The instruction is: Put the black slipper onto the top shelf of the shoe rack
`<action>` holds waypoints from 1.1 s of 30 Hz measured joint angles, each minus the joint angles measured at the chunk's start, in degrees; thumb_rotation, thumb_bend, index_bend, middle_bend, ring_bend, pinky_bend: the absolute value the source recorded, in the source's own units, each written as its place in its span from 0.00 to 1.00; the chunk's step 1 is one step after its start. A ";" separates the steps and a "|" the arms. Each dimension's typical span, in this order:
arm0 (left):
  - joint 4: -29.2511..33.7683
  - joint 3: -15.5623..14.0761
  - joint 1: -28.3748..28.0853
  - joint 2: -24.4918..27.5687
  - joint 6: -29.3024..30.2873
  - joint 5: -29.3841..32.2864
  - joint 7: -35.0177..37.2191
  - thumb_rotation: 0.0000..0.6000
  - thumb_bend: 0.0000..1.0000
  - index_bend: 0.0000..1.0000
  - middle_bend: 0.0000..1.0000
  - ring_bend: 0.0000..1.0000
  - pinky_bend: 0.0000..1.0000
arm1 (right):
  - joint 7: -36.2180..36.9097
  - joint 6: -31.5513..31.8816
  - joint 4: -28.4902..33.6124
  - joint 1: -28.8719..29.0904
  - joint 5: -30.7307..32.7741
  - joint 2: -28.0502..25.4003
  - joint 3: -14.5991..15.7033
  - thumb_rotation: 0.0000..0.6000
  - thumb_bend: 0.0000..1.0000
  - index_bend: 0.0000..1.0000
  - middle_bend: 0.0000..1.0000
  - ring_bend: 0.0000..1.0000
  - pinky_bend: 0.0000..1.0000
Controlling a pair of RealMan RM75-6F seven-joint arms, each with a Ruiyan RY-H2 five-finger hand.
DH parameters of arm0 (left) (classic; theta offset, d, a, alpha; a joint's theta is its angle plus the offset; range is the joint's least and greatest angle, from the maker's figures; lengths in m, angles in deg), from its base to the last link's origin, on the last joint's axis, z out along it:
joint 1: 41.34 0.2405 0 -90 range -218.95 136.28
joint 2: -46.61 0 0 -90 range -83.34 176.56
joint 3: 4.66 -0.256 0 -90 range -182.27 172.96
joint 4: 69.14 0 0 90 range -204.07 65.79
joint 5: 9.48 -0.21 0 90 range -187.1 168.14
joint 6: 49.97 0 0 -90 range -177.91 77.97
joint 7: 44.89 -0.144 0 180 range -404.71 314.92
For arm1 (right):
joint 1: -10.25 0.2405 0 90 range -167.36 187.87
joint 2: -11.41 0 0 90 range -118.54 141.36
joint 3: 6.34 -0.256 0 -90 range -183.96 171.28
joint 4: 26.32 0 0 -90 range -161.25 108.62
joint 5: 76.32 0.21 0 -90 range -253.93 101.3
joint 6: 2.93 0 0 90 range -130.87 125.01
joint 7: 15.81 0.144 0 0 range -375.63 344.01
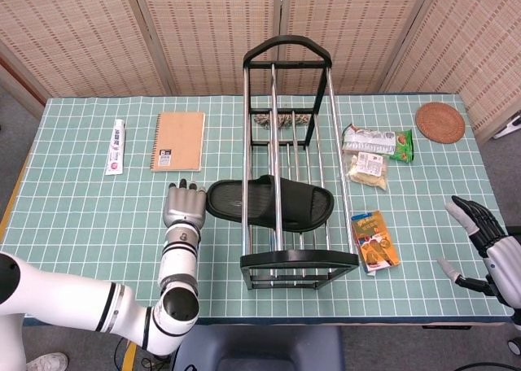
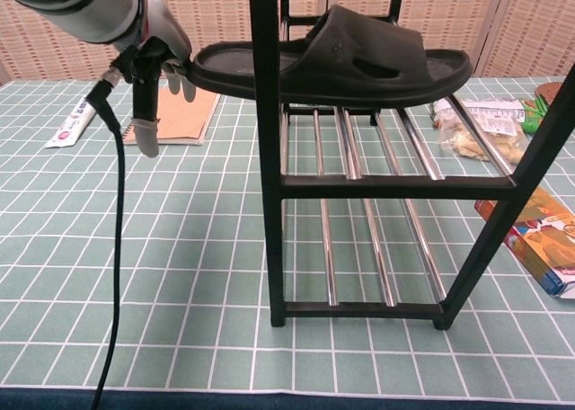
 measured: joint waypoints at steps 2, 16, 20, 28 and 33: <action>-0.08 0.16 -0.07 -0.23 0.30 -0.03 -0.19 1.00 0.15 0.12 0.09 0.00 0.14 | 0.10 -0.02 -0.03 0.01 0.01 -0.01 0.01 1.00 0.34 0.00 0.00 0.00 0.00; 0.09 1.54 -0.56 -1.79 2.82 -0.24 -1.35 1.00 0.15 0.12 0.09 0.00 0.14 | 0.09 -0.19 0.00 0.15 -0.33 -0.07 0.19 1.00 0.34 0.00 0.00 0.00 0.00; 0.32 1.76 -0.51 -1.88 4.18 -0.24 -1.48 1.00 0.15 0.12 0.09 0.00 0.14 | -0.04 -0.32 0.03 0.22 -0.36 -0.03 0.20 1.00 0.34 0.00 0.00 0.00 0.00; 1.48 2.37 2.13 0.69 4.73 -1.77 -0.40 1.00 0.15 0.11 0.09 0.00 0.14 | -0.69 -0.65 0.32 0.20 0.03 0.02 0.16 1.00 0.34 0.00 0.00 0.00 0.00; 3.51 2.32 5.94 3.90 2.47 -3.42 1.33 1.00 0.15 0.09 0.09 0.00 0.14 | -1.63 -1.60 0.52 0.48 0.36 0.22 0.09 1.00 0.34 0.00 0.00 0.00 0.00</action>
